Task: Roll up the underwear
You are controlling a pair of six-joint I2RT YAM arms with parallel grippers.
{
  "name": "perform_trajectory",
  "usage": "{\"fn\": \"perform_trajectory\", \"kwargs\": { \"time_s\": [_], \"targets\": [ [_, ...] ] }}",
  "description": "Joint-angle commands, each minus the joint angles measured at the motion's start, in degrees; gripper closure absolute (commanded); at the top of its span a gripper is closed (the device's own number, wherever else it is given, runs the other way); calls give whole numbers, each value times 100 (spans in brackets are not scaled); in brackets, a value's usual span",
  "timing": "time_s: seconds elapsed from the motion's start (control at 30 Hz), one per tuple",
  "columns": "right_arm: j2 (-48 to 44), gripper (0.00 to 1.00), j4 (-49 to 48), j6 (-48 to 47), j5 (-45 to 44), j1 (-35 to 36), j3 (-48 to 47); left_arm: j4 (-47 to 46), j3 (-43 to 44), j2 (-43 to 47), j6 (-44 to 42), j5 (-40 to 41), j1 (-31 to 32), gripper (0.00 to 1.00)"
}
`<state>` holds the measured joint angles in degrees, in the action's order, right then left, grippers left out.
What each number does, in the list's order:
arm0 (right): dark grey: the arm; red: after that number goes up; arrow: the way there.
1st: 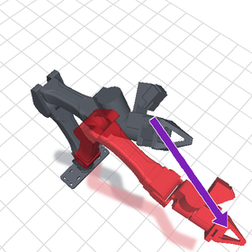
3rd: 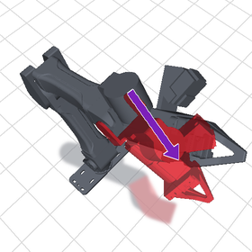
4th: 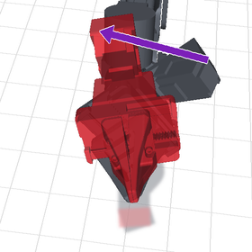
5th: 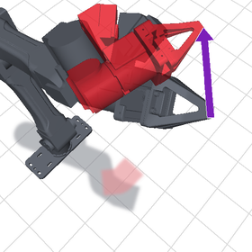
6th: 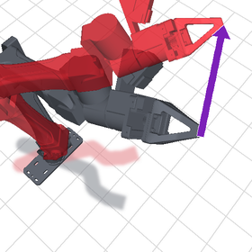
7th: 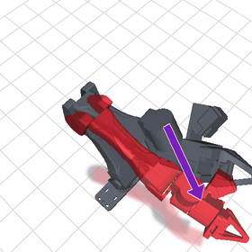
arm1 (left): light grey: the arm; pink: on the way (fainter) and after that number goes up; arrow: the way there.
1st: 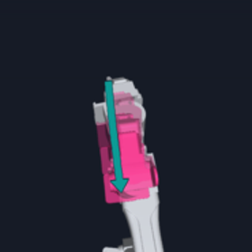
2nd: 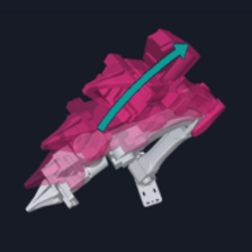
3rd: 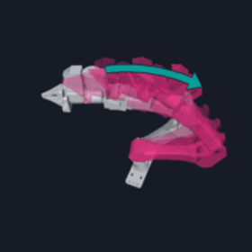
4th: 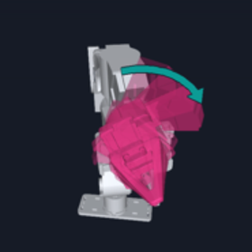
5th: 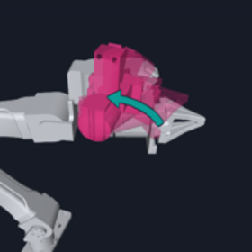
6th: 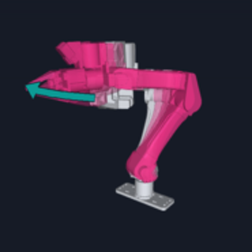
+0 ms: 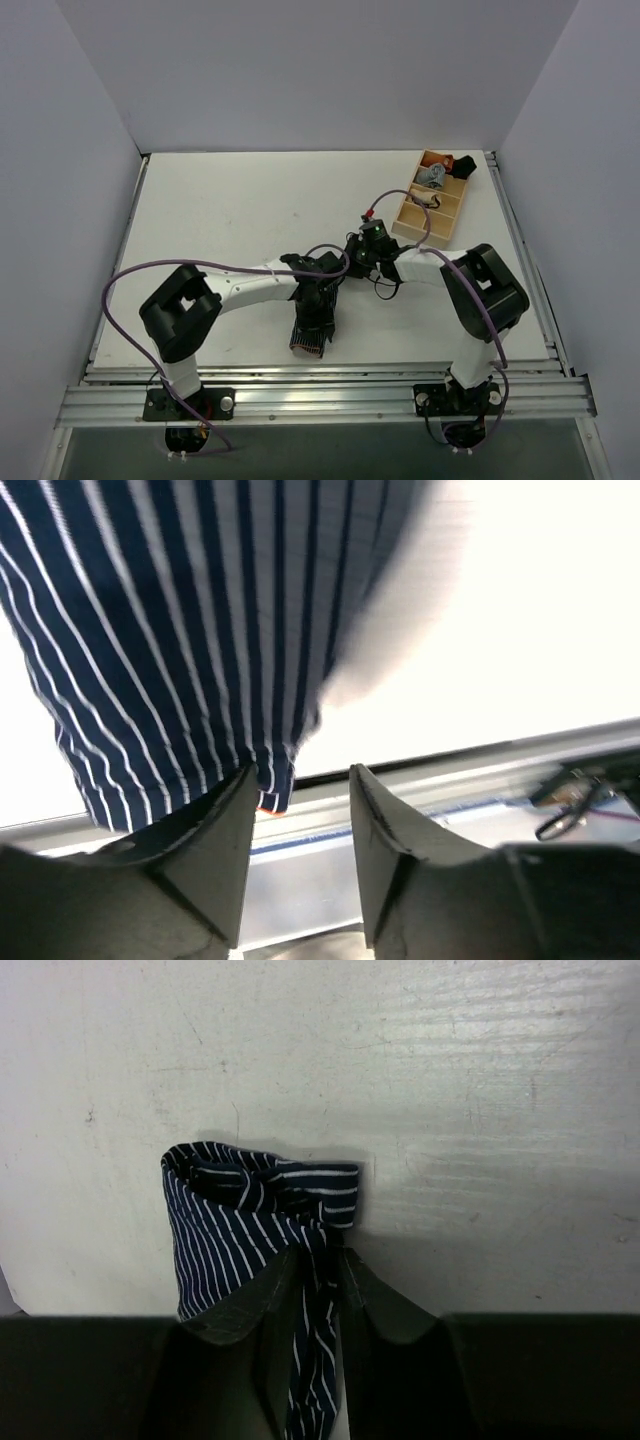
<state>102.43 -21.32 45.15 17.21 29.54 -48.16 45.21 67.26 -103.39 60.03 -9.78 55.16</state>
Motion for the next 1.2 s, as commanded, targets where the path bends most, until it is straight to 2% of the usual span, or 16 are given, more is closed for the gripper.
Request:
{"fn": "perform_trajectory", "kwargs": {
  "time_s": [0.0, 0.13, 0.27, 0.33, 0.37, 0.4, 0.47, 0.53, 0.63, 0.77, 0.97, 1.07, 1.17],
  "targets": [
    [-495, 81, 391, -199, -192, -53, -79, 205, 489, 574, -263, 161, -31, 49],
    [-900, 72, 620, -217, -131, -54, -9, 480, 534, 1180, -343, 170, -303, 48],
    [-1408, 67, 1033, -147, -104, -54, 87, 253, -132, 1847, -527, -75, -821, 50],
    [-1594, 67, 990, 28, -69, -36, 193, 59, -441, 1989, -571, -182, -1085, 56],
    [-1734, 67, 807, 90, 62, -1, 298, -168, -747, 2086, -563, -208, -1138, 62],
    [-1770, 70, 683, 152, 124, 51, 342, -336, -898, 2121, -545, -322, -1173, 73],
    [-1745, 74, 228, 371, 325, 192, 447, -879, -1170, 2130, -414, -436, -1200, 82],
    [-1631, 78, -99, 521, 458, 438, 501, -1259, -1531, 2096, -291, -655, -1148, 90],
    [-1411, 81, -748, 820, 537, 789, 615, -1761, -1830, 2051, -141, -701, -1060, 94],
    [-771, 86, -1891, 1075, 924, 1124, 598, -2068, -2147, 2034, -80, -683, -989, 96],
    [38, 88, -3033, 1488, 1126, 1151, 843, -2464, -2665, 1858, 105, -561, -910, 96],
    [408, 89, -3439, 1559, 1249, 1151, 914, -2499, -2797, 1700, 123, -473, -857, 96],
    [646, 89, -3396, 1383, 1249, 1151, 817, -2552, -2868, 1524, 219, -437, -805, 97]
  ]
}}
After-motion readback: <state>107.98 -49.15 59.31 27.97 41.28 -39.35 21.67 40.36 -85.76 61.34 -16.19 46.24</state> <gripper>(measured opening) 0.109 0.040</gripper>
